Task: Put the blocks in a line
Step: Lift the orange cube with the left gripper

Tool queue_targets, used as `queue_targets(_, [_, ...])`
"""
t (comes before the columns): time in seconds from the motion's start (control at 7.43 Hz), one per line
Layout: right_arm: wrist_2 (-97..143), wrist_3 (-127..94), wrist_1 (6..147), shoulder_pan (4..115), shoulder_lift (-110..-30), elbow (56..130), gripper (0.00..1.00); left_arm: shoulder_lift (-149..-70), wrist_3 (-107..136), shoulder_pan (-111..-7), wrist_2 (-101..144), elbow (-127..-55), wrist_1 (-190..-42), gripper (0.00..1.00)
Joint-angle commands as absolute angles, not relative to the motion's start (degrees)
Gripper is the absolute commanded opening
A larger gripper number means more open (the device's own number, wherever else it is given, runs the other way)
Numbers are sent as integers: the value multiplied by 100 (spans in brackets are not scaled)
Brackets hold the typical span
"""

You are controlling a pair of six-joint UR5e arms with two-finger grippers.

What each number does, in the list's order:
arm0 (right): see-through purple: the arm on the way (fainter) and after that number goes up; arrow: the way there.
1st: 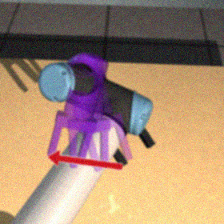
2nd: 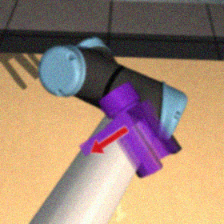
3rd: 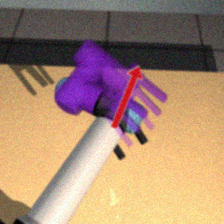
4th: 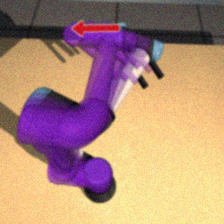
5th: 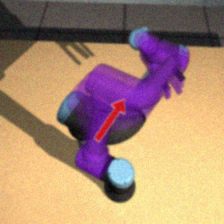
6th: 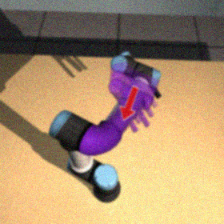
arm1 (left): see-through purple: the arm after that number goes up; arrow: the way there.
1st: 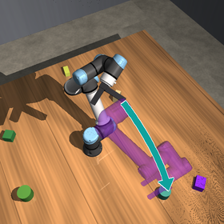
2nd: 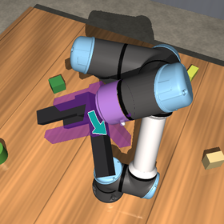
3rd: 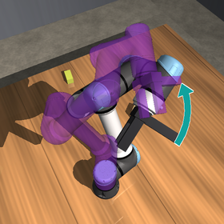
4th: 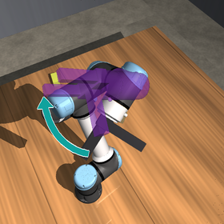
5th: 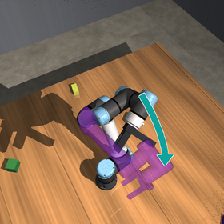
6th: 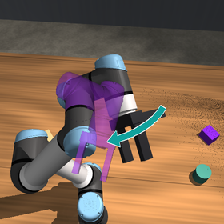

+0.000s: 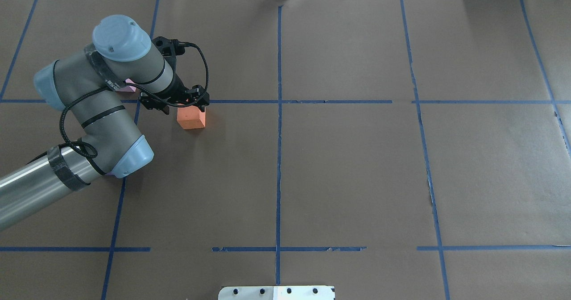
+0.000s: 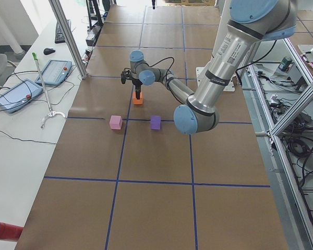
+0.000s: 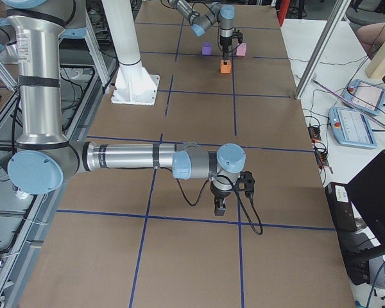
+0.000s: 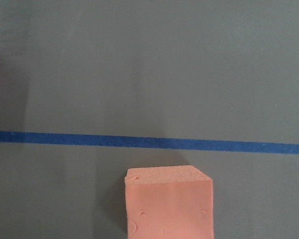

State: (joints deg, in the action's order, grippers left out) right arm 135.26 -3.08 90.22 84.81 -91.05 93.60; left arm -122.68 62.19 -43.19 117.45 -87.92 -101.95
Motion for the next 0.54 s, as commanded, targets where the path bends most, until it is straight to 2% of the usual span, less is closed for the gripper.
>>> queue_targets(0.0, [13526,-308,9018,8481,-9105,9360,100,-12418,6231,-4307,11751,-8536,-10204,100])
queue_targets(0.4, [13526,-308,9018,8481,-9105,9360,100,-12524,6240,-4220,11751,-8183,-10353,99])
